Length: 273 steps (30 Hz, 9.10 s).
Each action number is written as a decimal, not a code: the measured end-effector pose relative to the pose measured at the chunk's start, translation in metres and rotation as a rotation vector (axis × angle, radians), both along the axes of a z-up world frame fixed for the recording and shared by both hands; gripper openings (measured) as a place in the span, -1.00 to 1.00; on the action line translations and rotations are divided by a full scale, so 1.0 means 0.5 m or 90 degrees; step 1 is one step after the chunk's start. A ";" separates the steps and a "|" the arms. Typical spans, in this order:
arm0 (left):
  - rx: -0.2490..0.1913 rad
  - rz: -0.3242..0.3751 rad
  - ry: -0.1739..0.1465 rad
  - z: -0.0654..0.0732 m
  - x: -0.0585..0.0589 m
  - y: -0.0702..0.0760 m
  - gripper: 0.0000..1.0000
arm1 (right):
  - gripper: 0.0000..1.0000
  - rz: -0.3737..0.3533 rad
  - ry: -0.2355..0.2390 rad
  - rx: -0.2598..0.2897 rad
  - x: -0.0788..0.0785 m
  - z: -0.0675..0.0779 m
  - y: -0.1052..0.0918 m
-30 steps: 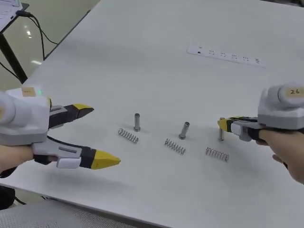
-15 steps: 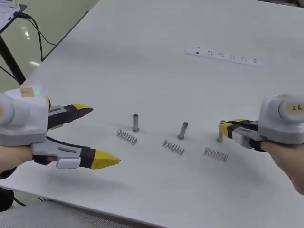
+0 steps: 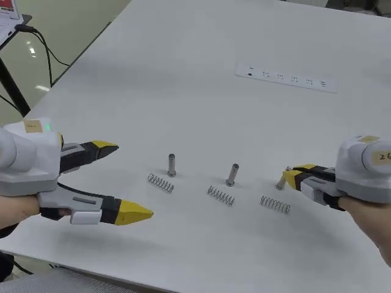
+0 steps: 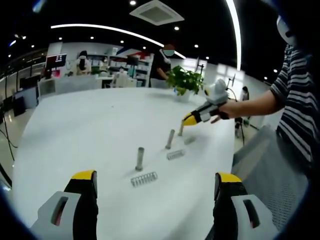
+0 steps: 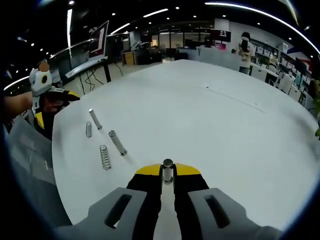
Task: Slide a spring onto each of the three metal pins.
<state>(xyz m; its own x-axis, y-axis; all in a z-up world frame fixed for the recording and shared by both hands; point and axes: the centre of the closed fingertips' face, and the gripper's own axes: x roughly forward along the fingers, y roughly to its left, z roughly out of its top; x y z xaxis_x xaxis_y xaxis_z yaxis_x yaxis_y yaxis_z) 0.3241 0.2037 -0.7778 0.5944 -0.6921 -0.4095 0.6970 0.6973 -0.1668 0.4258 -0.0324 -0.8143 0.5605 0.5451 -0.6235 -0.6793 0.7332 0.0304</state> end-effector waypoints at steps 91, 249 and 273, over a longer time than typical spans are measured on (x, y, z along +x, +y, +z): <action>0.005 -0.006 0.008 -0.004 -0.011 0.002 0.91 | -0.38 0.251 0.018 -0.154 -0.111 -0.025 -0.012; -0.082 -0.356 -0.003 0.006 -0.061 -0.362 -0.95 | -0.80 0.564 -0.043 -0.176 -0.275 0.059 0.112; -0.075 -0.359 -0.002 0.000 -0.069 -0.357 -0.95 | -0.87 0.582 -0.053 -0.158 -0.280 0.076 0.105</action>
